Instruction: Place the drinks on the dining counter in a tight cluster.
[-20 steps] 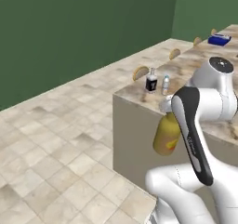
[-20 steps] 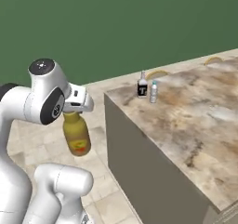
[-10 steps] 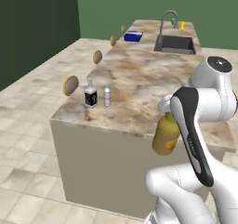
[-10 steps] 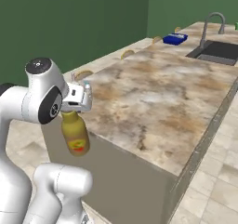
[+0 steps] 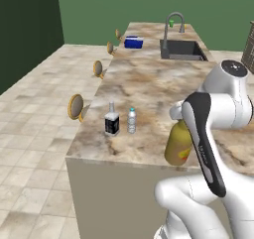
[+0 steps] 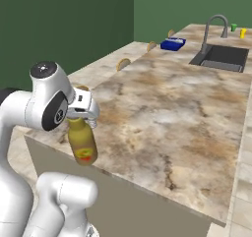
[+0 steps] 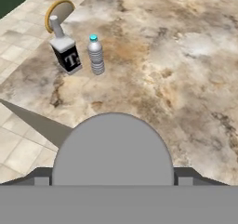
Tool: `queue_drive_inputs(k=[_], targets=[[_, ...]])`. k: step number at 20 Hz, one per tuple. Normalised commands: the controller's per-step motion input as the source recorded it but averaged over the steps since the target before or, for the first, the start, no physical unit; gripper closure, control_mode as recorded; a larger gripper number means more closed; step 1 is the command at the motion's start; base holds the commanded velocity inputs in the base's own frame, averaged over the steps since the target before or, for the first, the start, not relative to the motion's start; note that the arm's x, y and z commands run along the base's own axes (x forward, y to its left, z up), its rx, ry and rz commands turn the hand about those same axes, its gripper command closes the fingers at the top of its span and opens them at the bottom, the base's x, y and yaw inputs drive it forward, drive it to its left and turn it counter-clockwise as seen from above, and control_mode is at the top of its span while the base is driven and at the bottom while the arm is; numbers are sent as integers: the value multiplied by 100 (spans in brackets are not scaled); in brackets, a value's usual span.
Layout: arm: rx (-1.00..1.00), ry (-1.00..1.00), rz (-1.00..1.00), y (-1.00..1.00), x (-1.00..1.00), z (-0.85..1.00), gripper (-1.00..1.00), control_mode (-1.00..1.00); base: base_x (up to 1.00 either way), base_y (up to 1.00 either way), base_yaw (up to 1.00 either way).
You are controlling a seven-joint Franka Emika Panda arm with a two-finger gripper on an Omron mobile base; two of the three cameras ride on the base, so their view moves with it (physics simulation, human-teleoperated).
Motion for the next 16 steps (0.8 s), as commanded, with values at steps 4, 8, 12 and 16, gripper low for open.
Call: queue_drive_inputs(k=[4,8,12,16], targets=[[0,0,0,0,0,0,100,100,5,0,0],[0,0,0,0,0,0,100,100,12,0,0],[0,0,0,0,0,0,100,100,0,0,0],[0,0,0,0,0,0,100,100,0,0,0]])
